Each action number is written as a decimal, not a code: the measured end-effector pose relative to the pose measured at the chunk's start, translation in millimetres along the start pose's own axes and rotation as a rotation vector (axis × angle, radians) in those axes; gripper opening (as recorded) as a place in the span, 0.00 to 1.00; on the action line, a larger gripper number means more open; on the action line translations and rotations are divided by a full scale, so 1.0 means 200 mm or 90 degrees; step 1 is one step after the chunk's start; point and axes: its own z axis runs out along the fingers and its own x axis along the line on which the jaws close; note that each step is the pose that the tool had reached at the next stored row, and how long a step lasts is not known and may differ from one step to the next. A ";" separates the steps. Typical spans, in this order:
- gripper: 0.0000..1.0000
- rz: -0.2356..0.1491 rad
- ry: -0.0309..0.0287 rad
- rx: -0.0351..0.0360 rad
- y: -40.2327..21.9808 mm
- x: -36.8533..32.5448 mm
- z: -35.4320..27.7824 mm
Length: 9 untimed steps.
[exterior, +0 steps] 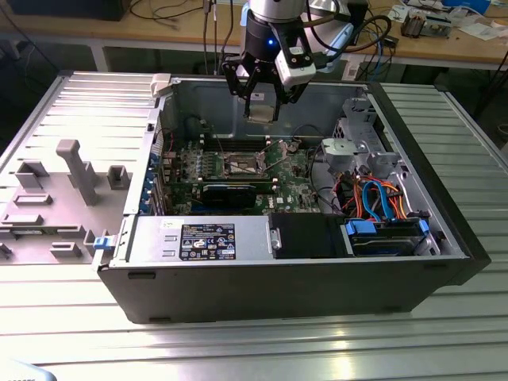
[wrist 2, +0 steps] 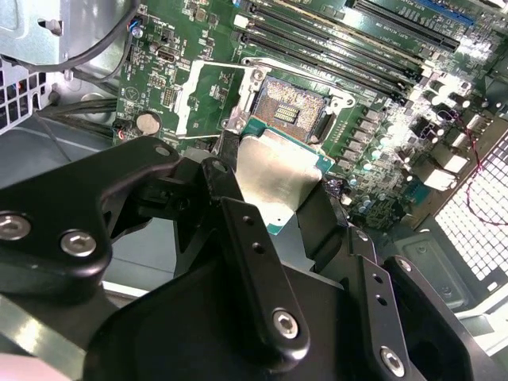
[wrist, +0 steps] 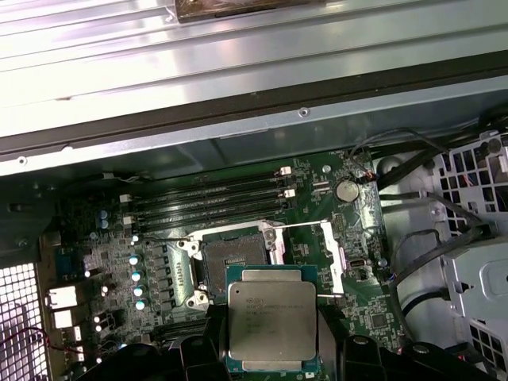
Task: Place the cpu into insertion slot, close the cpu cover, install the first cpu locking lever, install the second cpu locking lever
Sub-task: 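Place the cpu into insertion slot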
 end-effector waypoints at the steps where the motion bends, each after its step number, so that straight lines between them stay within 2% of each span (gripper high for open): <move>1: 0.54 0.001 0.0000 -0.0001 0.000 0.000 0.000; 9: 0.54 0.004 -0.0002 -0.0001 0.000 0.000 0.000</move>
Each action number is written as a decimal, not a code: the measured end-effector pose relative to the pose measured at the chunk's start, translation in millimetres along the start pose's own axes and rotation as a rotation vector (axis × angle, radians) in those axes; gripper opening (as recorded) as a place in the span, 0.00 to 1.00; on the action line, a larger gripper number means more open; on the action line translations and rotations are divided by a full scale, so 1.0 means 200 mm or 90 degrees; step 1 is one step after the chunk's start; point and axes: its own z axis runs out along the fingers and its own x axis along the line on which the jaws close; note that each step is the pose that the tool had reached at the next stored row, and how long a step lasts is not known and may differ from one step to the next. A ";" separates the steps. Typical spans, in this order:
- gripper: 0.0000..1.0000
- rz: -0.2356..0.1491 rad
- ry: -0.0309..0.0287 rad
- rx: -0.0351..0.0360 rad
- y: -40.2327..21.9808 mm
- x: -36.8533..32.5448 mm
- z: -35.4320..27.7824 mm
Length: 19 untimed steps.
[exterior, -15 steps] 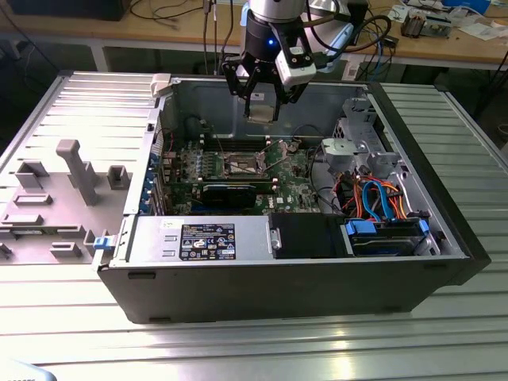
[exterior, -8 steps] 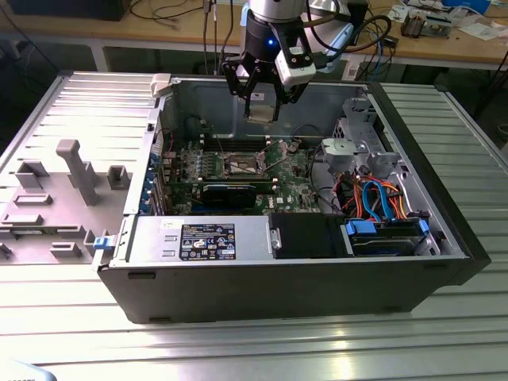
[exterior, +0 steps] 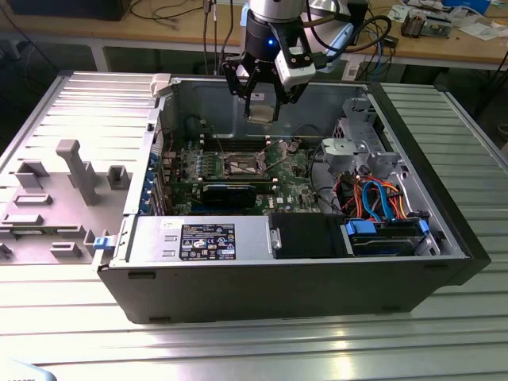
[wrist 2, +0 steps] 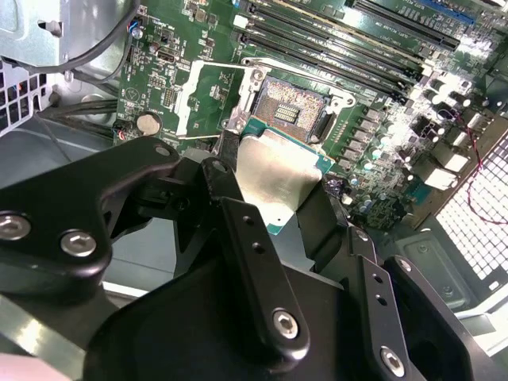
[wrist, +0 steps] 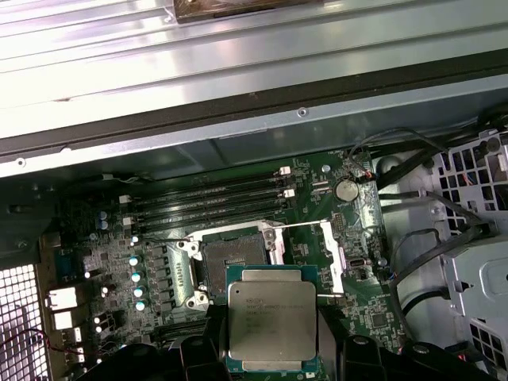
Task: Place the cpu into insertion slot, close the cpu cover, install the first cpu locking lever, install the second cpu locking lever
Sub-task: 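Place the cpu into insertion slot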
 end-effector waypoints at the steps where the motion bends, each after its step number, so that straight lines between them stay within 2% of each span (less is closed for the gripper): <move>1: 0.54 0.001 0.0000 0.0000 0.000 0.000 0.000; 19: 0.54 0.026 -0.0015 -0.0005 0.000 0.000 0.000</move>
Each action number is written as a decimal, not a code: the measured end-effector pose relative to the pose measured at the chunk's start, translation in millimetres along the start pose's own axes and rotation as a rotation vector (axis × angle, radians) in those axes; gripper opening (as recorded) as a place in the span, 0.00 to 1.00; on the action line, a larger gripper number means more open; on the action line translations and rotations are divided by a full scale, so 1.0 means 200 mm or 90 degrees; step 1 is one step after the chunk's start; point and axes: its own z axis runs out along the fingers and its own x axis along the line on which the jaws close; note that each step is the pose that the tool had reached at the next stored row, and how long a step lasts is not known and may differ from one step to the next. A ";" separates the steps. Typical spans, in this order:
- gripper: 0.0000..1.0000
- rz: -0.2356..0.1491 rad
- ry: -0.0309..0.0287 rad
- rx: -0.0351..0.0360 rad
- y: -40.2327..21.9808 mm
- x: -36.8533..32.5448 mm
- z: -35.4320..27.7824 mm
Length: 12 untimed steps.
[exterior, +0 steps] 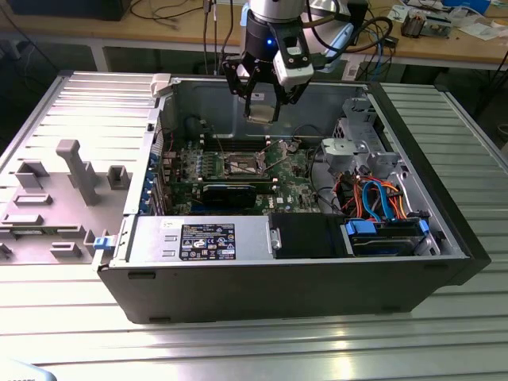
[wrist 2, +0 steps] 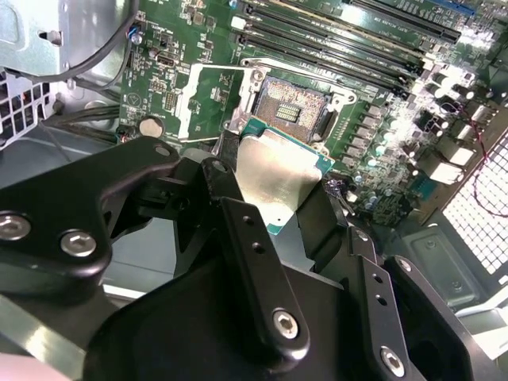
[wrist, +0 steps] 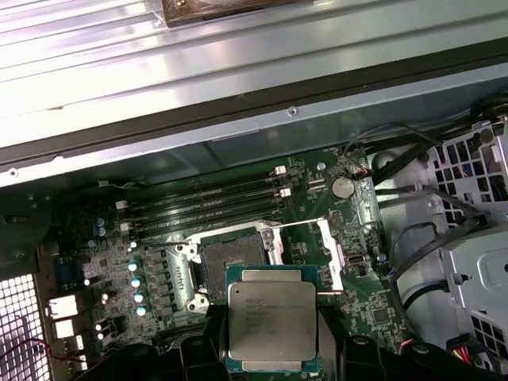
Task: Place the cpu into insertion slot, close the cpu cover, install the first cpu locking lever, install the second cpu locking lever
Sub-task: 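Place the cpu into insertion slot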
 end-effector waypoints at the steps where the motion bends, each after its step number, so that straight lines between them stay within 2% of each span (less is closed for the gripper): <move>1: 0.54 0.003 -0.0002 0.0000 0.000 0.000 0.000; 12: 0.54 0.020 -0.0012 -0.0004 0.000 0.000 0.000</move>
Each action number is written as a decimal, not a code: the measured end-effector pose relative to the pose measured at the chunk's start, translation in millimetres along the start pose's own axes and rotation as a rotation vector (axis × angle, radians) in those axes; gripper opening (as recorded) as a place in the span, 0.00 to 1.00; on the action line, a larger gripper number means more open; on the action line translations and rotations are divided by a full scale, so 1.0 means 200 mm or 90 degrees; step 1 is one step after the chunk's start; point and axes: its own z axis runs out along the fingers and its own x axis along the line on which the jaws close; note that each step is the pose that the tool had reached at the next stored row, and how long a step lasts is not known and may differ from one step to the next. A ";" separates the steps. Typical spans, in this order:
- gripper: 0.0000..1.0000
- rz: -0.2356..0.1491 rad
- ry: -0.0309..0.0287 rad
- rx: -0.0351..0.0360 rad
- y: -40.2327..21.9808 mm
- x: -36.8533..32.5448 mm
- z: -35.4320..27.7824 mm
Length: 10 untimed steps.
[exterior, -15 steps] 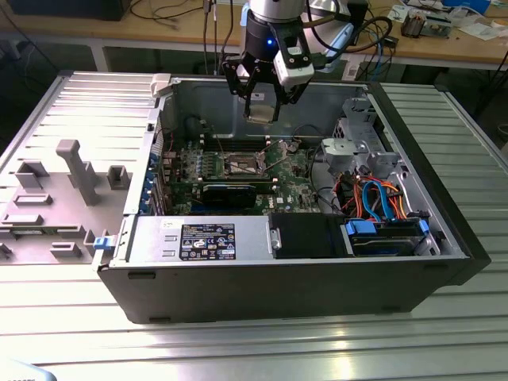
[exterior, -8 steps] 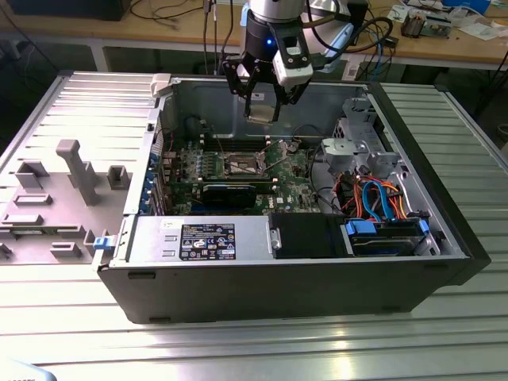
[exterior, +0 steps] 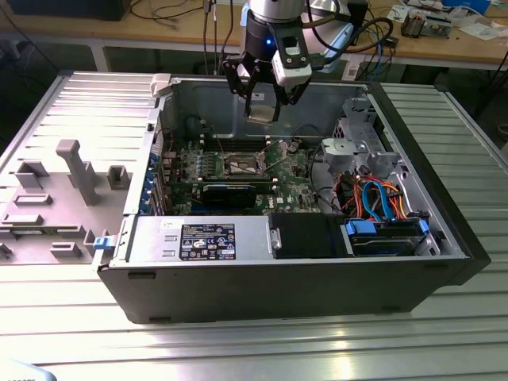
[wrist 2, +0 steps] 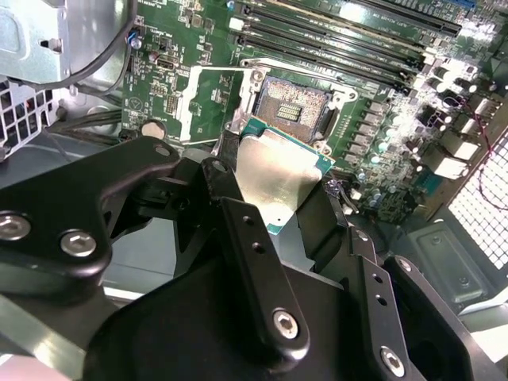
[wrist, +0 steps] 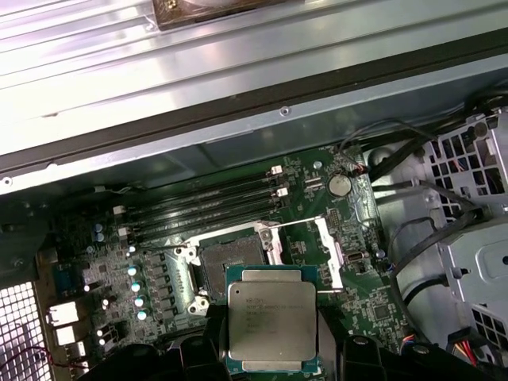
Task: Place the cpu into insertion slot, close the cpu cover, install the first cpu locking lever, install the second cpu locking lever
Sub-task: 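Place the cpu into insertion slot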
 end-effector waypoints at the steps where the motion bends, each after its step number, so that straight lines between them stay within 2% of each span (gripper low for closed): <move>1: 0.54 0.002 -0.0001 0.0000 0.000 0.000 0.000; 10: 0.54 0.016 -0.0009 -0.0003 0.000 0.000 0.000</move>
